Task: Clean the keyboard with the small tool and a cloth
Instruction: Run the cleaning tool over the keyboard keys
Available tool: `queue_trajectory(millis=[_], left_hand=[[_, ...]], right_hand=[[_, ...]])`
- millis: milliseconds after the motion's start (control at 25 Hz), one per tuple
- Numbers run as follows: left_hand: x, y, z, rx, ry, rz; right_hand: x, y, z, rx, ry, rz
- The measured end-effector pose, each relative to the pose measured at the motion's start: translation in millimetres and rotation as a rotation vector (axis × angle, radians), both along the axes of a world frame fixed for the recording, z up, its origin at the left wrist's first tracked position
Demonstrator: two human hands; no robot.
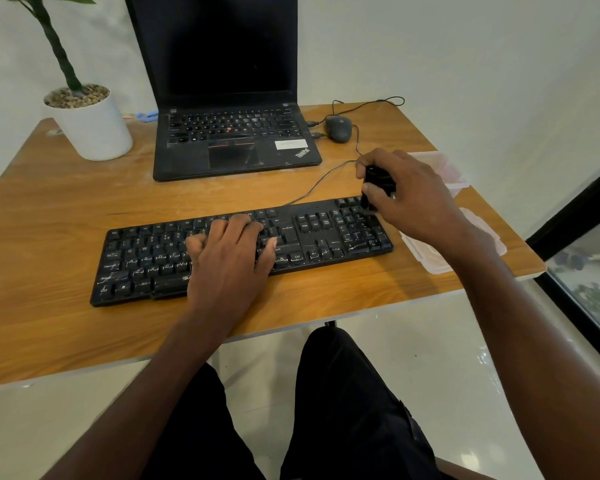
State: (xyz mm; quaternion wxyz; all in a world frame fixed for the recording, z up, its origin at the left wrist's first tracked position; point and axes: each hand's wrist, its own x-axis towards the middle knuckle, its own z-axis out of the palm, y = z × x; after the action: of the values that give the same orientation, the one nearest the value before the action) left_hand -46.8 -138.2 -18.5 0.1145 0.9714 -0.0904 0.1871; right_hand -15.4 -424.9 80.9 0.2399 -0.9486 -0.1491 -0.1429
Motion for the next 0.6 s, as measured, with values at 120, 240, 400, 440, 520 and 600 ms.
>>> queue_trajectory(millis=[120, 240, 400, 440, 520, 600], left_hand=[[-2, 0, 1, 0.005, -0.009, -0.005], [-1, 0, 1, 0.015, -0.009, -0.009], [-1, -1, 1, 0.015, -0.012, -0.015], [-1, -1, 1, 0.015, -0.012, -0.017], [-1, -1, 1, 0.013, -0.01, -0.015], [0, 0, 2, 0.004, 0.001, -0.011]], right_hand=[[0, 3, -4, 0.036, 0.007, -0.016], [0, -1, -2, 0.052, -0.013, -0.112], [-1, -3, 5, 0.068, 0.144, -0.178], [-1, -4, 7, 0.073, 0.172, -0.17], [-2, -1, 8, 0.173, 0.177, -0.079], [-5, 7, 7, 0.252, 0.177, 0.064]])
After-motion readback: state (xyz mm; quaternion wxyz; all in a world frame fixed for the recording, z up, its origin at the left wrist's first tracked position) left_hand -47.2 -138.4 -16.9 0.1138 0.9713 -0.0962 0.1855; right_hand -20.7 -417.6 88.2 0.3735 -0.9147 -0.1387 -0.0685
